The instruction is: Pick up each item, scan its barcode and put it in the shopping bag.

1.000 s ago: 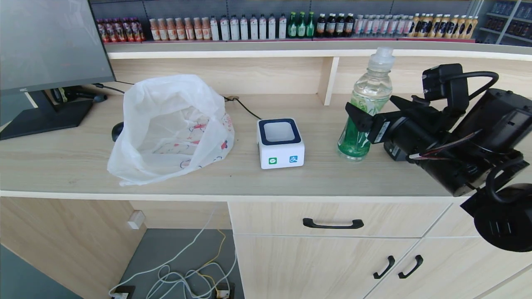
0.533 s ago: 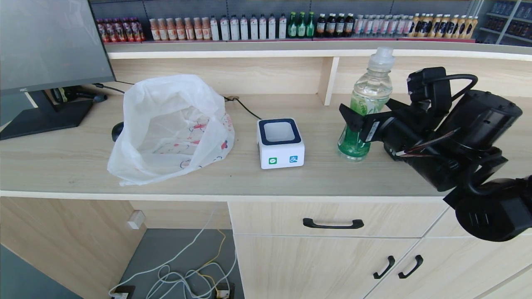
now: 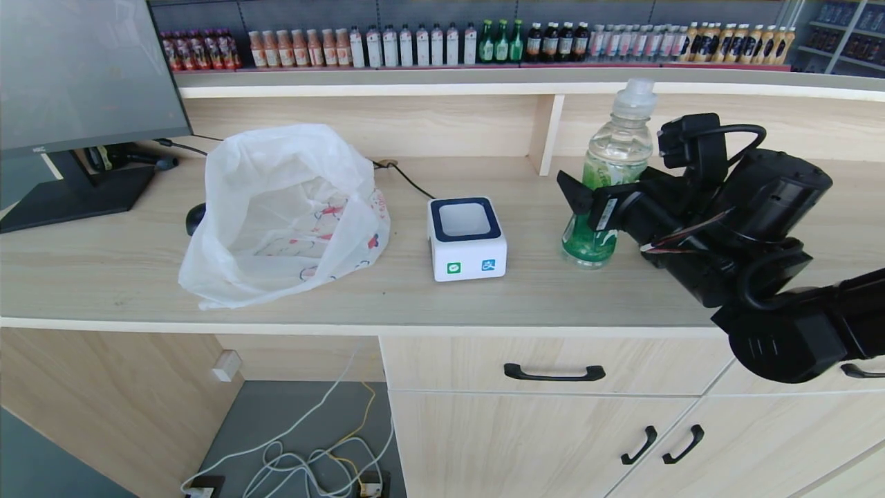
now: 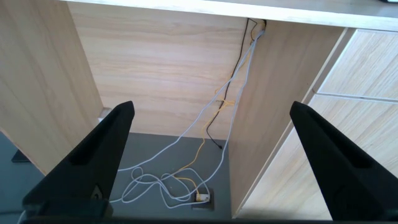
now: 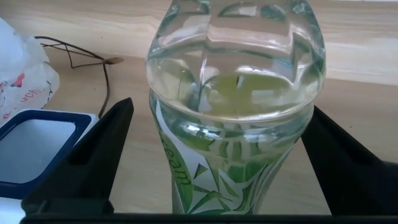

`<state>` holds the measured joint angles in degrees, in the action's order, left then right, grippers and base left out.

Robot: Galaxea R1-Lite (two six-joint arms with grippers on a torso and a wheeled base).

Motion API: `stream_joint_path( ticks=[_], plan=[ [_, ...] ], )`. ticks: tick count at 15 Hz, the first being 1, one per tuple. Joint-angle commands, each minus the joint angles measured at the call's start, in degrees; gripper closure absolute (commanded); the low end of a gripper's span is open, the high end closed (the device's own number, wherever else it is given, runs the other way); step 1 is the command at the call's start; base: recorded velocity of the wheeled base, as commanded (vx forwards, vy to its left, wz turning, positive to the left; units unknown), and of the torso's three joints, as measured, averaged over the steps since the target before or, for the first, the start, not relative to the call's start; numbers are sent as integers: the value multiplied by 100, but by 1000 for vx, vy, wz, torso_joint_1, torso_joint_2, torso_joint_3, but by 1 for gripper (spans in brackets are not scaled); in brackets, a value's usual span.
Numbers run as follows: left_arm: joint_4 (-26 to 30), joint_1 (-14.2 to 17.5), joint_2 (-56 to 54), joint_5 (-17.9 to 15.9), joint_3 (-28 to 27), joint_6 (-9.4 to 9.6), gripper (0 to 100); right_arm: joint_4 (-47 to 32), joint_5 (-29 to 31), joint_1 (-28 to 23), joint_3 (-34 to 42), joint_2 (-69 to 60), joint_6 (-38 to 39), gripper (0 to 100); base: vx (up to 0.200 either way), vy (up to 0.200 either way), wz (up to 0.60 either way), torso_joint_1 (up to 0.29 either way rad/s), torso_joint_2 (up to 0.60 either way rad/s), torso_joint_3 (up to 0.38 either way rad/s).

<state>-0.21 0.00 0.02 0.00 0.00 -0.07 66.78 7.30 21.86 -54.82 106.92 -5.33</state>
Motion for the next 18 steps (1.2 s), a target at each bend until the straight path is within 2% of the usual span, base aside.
stream_joint_path(
  ticks=[1,12,13,18],
  plan=[
    [-6,0,-2,0,0,-1,0,2,-1,3,-46,83,-3,0,0,0,0,0,0,0],
    [-6,0,-2,0,0,-1,0,-16,-1,3,-380,303,-30,0,0,0,0,0,0,0],
    [-6,0,-2,0,0,-1,0,-16,-1,3,-389,294,-30,100,0,0,0,0,0,0],
    [-6,0,-2,0,0,-1,0,-7,-10,3,-345,250,-12,100,0,0,0,0,0,0]
  ],
)
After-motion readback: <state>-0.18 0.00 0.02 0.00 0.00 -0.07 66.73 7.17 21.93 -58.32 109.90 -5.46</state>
